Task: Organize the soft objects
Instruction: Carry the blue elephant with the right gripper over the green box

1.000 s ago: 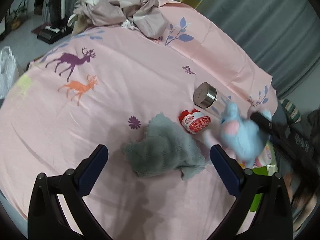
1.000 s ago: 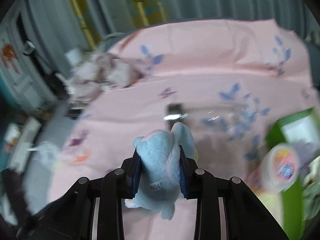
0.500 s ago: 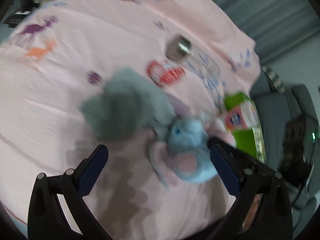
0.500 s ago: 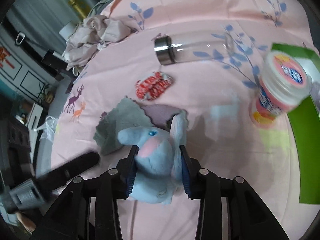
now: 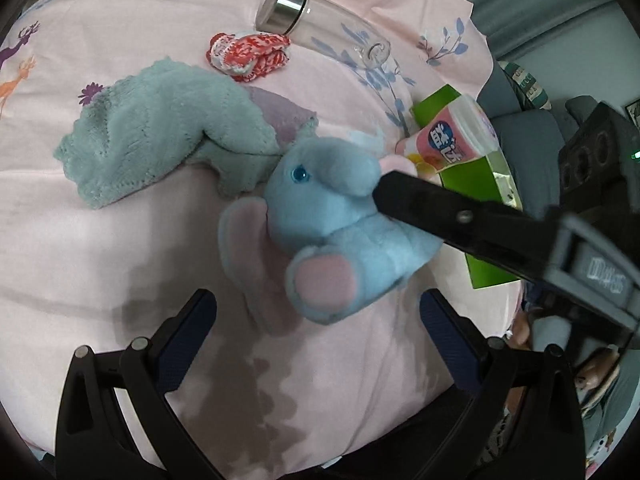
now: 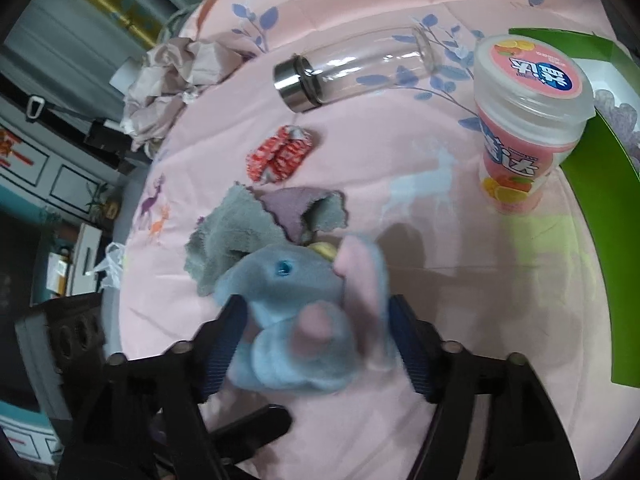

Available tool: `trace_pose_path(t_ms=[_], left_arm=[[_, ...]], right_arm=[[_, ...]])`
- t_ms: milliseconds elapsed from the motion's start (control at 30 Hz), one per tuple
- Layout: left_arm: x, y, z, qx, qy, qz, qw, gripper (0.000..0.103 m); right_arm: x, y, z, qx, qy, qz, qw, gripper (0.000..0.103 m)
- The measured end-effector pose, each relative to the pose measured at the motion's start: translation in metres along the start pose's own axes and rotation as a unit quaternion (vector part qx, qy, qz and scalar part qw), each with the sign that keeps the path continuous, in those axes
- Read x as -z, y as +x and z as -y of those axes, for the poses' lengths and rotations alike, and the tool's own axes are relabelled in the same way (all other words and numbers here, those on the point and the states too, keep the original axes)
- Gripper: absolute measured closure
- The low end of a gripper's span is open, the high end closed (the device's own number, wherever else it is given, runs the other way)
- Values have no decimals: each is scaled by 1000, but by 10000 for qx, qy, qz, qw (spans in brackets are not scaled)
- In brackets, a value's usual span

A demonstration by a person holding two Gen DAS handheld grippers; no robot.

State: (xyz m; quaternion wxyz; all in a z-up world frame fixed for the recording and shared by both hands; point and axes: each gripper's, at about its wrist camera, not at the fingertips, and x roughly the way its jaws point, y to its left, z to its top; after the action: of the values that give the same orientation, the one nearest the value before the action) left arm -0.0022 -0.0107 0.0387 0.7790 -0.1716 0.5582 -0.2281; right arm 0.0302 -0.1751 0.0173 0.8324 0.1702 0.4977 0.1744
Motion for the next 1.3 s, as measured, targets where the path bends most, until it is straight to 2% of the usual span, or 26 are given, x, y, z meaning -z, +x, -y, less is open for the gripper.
trace_pose_path(t_ms=[133, 200, 233, 333, 367, 400, 467, 567, 800, 933, 1067, 1200, 1300], left_arm=[[-1, 3, -2, -76, -82, 122, 9999, 6], [-1, 5, -3, -98, -124, 161, 9997, 18], [-1, 6, -3, -97, -126, 167, 9997, 19], [-1, 5, -3, 229, -142, 170, 9995, 41], [-2, 3, 0, 373, -101, 191, 9991, 54], [-2, 1, 2, 415, -47, 226, 9989, 56], [-1, -8, 9, 181, 175, 508, 9984, 57], [-1, -19, 15, 155, 320, 742, 9966, 57], [-6, -52, 45, 87, 808, 1400, 9868, 57], [-12, -73, 76, 108, 1234, 1775, 9763, 57], [-20, -91, 115, 185, 1652, 2132, 9628, 57], [-31, -99, 151, 358, 2016, 2280, 9519, 57], [-42, -92, 182, 563, 2312, 2366, 9420, 58]], right_arm=[[-1, 13, 1, -156, 85, -223, 9996, 28], [0, 24, 2, -213, 119, -398, 9989, 28], [0, 27, 2, -250, 145, -442, 9986, 28], [1, 36, 2, -275, 158, -494, 9983, 28], [2, 37, 1, -279, 119, -478, 9984, 30], [2, 37, 1, -266, 108, -457, 9985, 32], [2, 34, -2, -287, 29, -348, 9990, 42], [2, 25, -6, -431, -41, -151, 9989, 42], [-1, -24, -28, -502, -396, 740, 9952, 42], [-8, -65, -32, -588, -471, 1286, 9888, 42], [-15, -111, -29, -482, -541, 1872, 9797, 42], [-28, -155, -13, -431, -446, 2340, 9703, 42], [-34, -181, 3, -210, -282, 2718, 9617, 44]])
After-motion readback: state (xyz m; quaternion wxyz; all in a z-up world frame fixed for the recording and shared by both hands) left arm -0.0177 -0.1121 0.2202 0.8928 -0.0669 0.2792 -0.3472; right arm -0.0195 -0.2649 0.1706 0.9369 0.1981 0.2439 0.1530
